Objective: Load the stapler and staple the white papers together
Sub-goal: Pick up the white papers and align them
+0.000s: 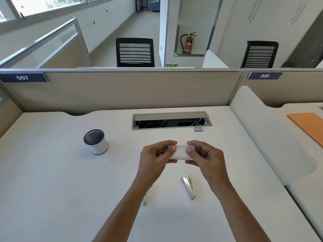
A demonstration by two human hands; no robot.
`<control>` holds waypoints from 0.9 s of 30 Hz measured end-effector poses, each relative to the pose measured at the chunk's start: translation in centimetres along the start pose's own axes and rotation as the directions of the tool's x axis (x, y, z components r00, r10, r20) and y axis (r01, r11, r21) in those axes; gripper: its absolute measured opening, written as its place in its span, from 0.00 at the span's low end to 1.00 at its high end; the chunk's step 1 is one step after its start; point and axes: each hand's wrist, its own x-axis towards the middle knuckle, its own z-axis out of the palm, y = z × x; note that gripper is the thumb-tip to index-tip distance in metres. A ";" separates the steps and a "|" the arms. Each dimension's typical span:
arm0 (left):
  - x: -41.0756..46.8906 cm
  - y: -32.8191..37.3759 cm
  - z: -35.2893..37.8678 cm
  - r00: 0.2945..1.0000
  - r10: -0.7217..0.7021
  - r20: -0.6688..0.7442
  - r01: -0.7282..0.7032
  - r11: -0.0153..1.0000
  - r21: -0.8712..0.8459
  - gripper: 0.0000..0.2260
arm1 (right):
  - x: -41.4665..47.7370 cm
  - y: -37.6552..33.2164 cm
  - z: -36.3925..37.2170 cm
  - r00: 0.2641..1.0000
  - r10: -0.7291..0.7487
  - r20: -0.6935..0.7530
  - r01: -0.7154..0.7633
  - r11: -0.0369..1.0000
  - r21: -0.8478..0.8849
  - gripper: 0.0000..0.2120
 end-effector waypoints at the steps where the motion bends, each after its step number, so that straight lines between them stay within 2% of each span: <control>1: 0.0 0.0 0.0 1.000 0.000 0.000 0.000 1.000 0.001 0.07 | 0.0 0.0 0.0 1.000 0.000 -0.002 0.000 1.000 -0.003 0.09; 27: 0.0 0.4 -0.4 1.000 -0.003 0.021 0.003 1.000 -0.007 0.08 | 0.6 -0.4 0.2 1.000 0.016 0.001 -0.016 1.000 0.006 0.09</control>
